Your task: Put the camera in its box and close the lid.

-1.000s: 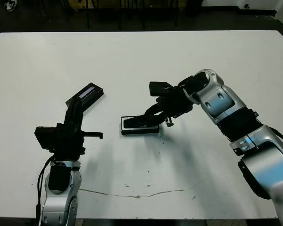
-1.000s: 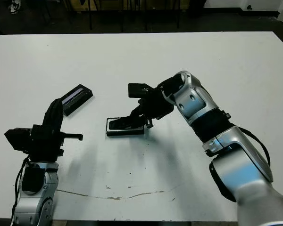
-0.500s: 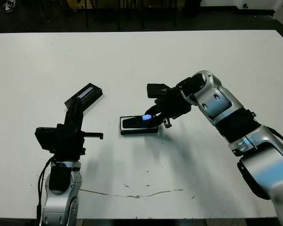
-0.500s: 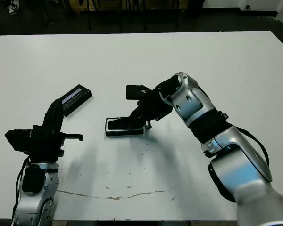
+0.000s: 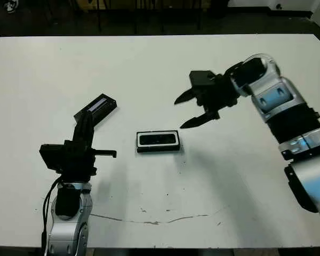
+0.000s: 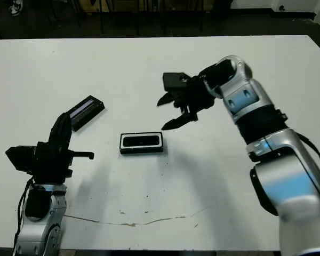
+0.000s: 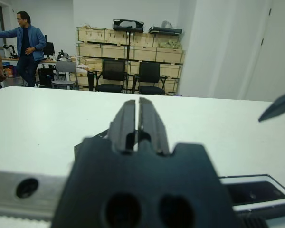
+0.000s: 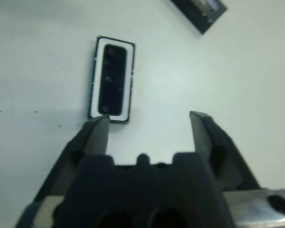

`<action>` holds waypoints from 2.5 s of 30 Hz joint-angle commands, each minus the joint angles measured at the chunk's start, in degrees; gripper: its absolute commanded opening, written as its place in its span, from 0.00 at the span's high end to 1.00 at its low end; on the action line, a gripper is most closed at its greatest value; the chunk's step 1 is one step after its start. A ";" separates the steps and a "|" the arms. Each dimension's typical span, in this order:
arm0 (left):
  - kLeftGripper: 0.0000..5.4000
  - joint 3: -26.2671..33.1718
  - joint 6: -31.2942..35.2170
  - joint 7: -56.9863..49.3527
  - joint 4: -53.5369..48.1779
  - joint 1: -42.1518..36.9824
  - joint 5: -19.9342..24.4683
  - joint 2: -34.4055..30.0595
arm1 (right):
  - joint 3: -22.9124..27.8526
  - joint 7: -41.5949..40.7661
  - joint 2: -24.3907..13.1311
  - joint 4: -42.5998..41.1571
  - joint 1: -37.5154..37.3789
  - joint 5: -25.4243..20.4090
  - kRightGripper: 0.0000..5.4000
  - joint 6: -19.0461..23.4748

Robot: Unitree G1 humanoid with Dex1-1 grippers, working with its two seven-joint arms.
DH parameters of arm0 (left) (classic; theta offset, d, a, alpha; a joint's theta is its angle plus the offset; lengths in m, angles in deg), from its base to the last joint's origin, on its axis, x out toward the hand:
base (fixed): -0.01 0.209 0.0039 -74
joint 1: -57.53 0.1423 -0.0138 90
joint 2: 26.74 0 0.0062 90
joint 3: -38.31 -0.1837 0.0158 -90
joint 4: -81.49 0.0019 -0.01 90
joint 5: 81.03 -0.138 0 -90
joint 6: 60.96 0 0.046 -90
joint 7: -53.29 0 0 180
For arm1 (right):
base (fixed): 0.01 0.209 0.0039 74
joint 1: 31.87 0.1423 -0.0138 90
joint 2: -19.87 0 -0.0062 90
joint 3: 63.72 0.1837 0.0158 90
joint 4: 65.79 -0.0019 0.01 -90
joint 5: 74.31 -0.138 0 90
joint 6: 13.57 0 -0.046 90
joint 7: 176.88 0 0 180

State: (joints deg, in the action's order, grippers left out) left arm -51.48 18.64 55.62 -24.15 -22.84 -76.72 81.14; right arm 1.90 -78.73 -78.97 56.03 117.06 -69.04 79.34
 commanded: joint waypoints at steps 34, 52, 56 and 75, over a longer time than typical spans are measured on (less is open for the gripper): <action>0.78 10.16 27.98 21.17 -4.78 -21.57 2.50 -34.33 | 32.93 47.48 0.99 -56.54 -59.85 -19.36 0.80 13.92; 0.17 0.00 36.15 40.49 36.24 -43.35 6.70 -33.00 | 31.81 48.05 -1.02 -56.08 -59.08 -21.33 1.00 13.12; 0.03 1.26 37.46 38.98 41.38 -43.61 7.97 -30.03 | 31.21 49.04 -0.69 -56.08 -59.00 -21.43 1.00 13.96; 0.00 -1.15 31.64 36.06 50.53 -43.66 0.73 -29.81 | 29.25 49.68 -1.18 -55.37 -59.83 -20.71 1.00 12.89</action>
State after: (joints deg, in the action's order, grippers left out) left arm -52.06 49.89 92.10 25.09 -66.40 -74.96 51.87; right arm 31.56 -28.87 -79.48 0.04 57.82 -90.33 92.56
